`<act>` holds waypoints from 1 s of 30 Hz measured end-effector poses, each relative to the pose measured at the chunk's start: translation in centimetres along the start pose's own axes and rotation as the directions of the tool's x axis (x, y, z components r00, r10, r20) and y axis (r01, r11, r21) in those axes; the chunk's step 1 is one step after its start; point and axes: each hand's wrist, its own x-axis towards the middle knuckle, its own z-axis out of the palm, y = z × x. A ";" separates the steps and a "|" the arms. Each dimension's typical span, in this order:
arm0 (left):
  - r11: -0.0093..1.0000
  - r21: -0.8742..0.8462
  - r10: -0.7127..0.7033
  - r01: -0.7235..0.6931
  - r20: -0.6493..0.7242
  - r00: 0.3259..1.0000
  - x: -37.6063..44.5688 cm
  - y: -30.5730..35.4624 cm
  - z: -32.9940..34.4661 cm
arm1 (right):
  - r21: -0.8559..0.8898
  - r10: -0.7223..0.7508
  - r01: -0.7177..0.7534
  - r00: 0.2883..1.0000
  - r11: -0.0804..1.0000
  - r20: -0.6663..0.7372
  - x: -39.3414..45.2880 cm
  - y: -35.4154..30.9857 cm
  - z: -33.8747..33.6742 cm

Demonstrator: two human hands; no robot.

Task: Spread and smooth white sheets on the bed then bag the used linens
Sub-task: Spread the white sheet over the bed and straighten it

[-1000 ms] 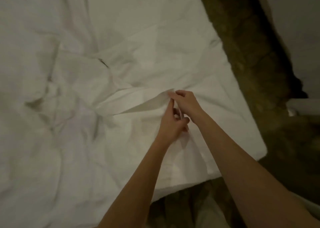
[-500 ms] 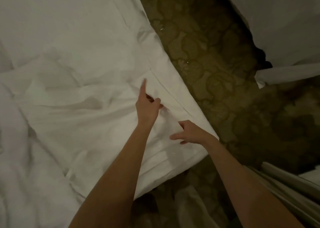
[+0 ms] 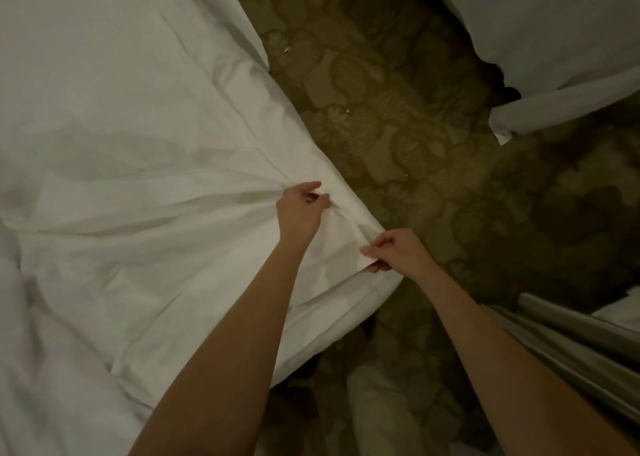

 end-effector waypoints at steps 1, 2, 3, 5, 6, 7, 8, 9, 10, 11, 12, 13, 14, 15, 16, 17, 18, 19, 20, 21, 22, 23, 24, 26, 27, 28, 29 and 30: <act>1.000 0.025 -0.020 0.019 0.024 1.000 -0.1 -0.3 0.0 | -0.024 0.004 -0.004 1.000 1.000 -0.006 0.2 0.2 0.0; 0.999 0.045 -0.032 0.030 0.050 0.998 -0.3 -0.7 -0.1 | -0.050 0.005 -0.006 1.000 0.999 -0.021 0.4 0.4 0.1; 0.998 0.057 -0.030 0.026 0.072 0.997 -0.6 -1.0 -0.3 | -0.076 0.005 -0.009 0.999 0.997 -0.042 0.6 0.6 0.2; 0.999 0.038 -0.010 0.006 0.090 0.996 -1.0 -1.6 -1.1 | -0.150 -0.021 0.006 0.995 0.989 -0.096 0.9 0.9 0.5; 1.000 0.011 -0.005 0.004 0.076 0.997 -1.1 -1.9 -1.8 | -0.222 -0.059 0.029 0.989 0.975 -0.133 0.9 0.9 0.8; 1.000 -0.017 -0.005 0.006 0.049 0.999 -1.2 -2.1 -2.6 | -0.308 -0.109 0.051 0.979 0.950 -0.173 0.9 0.7 1.2; 0.999 -0.043 -0.012 0.013 0.015 1.000 -1.2 -2.5 -3.7 | -0.382 -0.166 0.077 0.964 0.921 -0.207 0.8 0.3 1.7; 0.996 -0.081 -0.024 0.022 -0.022 0.999 -1.3 -2.8 -4.7 | -0.427 -0.223 0.107 0.947 0.898 -0.231 0.7 -0.1 2.4; 0.991 -0.130 -0.044 0.038 -0.051 0.998 -1.3 -3.1 -5.8 | -0.441 -0.275 0.146 0.930 0.886 -0.245 0.6 -0.8 3.1; 0.981 -0.185 -0.072 0.058 -0.072 0.995 -1.4 -3.5 -7.0 | -0.436 -0.323 0.193 0.914 0.879 -0.247 0.4 -1.6 4.1; 0.967 -0.240 -0.108 0.085 -0.083 0.991 -1.6 -3.9 -8.1 | -0.427 -0.374 0.248 0.895 0.870 -0.242 0.3 -2.6 5.2; 0.948 -0.297 -0.146 0.114 -0.088 0.985 -1.8 -4.3 -9.1 | -0.421 -0.419 0.298 0.878 0.857 -0.231 0.3 -3.5 6.6; 0.926 -0.350 -0.183 0.141 -0.090 0.979 -2.0 -4.7 -10.1 | -0.411 -0.451 0.340 0.868 0.846 -0.210 0.3 -4.5 8.1; 0.899 -0.404 -0.221 0.166 -0.092 0.971 -2.2 -5.2 -11.1 | -0.388 -0.463 0.369 0.867 0.845 -0.183 0.3 -5.4 9.7; 0.868 -0.460 -0.260 0.187 -0.100 0.961 -2.5 -5.6 -12.1 | -0.356 -0.461 0.386 0.874 0.851 -0.153 0.3 -6.4 11.5; 0.832 -0.517 -0.303 0.202 -0.119 0.946 -2.6 -6.2 -13.2 | -0.329 -0.460 0.402 0.879 0.855 -0.123 0.3 -7.2 13.3; 0.794 -0.572 -0.345 0.206 -0.144 0.928 -2.7 -6.8 -14.4 | -0.308 -0.467 0.420 0.879 0.854 -0.097 0.3 -8.0 15.2; 0.753 -0.627 -0.381 0.199 -0.168 0.909 -2.8 -7.4 -15.7 | -0.293 -0.478 0.439 0.875 0.850 -0.075 0.3 -8.7 17.0; 0.708 -0.682 -0.414 0.184 -0.189 0.890 -2.8 -8.0 -17.1 | -0.280 -0.493 0.461 0.868 0.842 -0.054 0.3 -9.5 18.7; 0.666 -0.728 -0.444 0.163 -0.212 0.870 -2.8 -8.6 -18.5 | -0.278 -0.517 0.490 0.855 0.826 -0.030 0.2 -10.3 20.4; 0.636 -0.760 -0.469 0.135 -0.242 0.849 -2.7 -9.2 -20.1 | -0.283 -0.551 0.528 0.835 0.801 -0.002 0.1 -11.2 22.0; 0.614 -0.782 -0.490 0.105 -0.274 0.827 -2.6 -9.7 -21.6 | -0.293 -0.589 0.570 0.808 0.768 0.029 0.0 -12.0 23.6; 0.597 -0.799 -0.506 0.074 -0.302 0.808 -2.4 -10.3 -23.1 | -0.304 -0.624 0.609 0.779 0.733 0.058 0.0 -12.9 25.2; 0.563 -0.826 -0.529 0.020 -0.342 0.777 -1.9 -11.4 -26.1 | -0.343 -0.695 0.681 0.712 0.647 0.102 0.1 -14.8 28.3; 0.550 -0.835 -0.537 -0.004 -0.357 0.764 -1.5 -11.9 -27.5 | -0.371 -0.733 0.715 0.670 0.593 0.119 0.3 -15.7 29.8; 0.540 -0.841 -0.543 -0.023 -0.369 0.755 -1.0 -12.4 -28.6 | -0.398 -0.770 0.745 0.624 0.535 0.135 0.4 -16.5 31.1; 0.530 -0.847 -0.544 -0.040 -0.376 0.750 -0.5 -12.9 -29.9 | -0.431 -0.803 0.770 0.576 0.470 0.155 0.6 -17.4 32.5; 0.523 -0.851 -0.538 -0.056 -0.380 0.752 0.2 -13.3 -31.3 | -0.476 -0.828 0.784 0.531 0.398 0.182 0.8 -18.2 34.0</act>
